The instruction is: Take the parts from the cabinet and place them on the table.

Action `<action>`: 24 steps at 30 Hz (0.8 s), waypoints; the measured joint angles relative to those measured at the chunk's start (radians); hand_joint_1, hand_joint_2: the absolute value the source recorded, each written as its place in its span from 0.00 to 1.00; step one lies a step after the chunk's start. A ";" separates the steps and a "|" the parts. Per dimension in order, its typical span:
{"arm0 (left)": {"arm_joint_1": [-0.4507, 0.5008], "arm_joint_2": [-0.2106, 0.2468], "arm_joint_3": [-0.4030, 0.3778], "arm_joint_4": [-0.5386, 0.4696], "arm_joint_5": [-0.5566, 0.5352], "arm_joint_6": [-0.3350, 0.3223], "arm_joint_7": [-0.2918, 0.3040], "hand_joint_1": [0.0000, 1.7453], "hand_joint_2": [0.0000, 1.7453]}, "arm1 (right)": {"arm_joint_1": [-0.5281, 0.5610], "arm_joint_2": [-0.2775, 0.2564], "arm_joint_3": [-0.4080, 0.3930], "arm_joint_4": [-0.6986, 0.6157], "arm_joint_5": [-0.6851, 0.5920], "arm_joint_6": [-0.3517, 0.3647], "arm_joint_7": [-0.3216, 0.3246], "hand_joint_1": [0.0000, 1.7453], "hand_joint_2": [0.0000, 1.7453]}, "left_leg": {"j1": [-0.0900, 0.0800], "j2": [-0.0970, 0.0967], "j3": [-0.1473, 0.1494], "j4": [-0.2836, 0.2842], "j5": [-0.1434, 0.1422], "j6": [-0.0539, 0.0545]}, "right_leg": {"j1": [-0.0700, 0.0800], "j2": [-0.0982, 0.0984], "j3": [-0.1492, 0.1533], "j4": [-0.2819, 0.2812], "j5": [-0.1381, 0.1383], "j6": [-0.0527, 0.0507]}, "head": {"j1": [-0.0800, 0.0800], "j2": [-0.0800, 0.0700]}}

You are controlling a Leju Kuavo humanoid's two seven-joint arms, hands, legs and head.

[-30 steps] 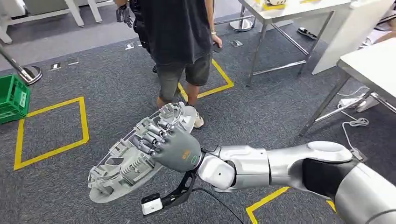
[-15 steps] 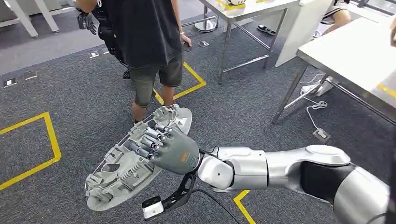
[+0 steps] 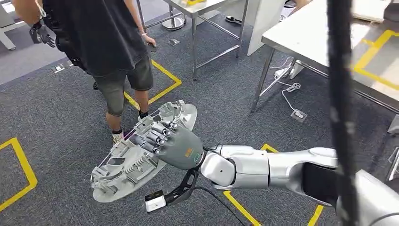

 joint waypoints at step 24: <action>0.004 -0.004 0.019 0.001 0.010 -0.018 0.006 0.00 0.00 | 0.093 0.006 -0.136 0.021 0.000 0.001 -0.072 1.00 1.00 | -0.011 0.082 0.062 -0.140 0.088 0.038 | 0.019 -0.070 0.001 0.014 -0.014 0.020 | 0.003 0.000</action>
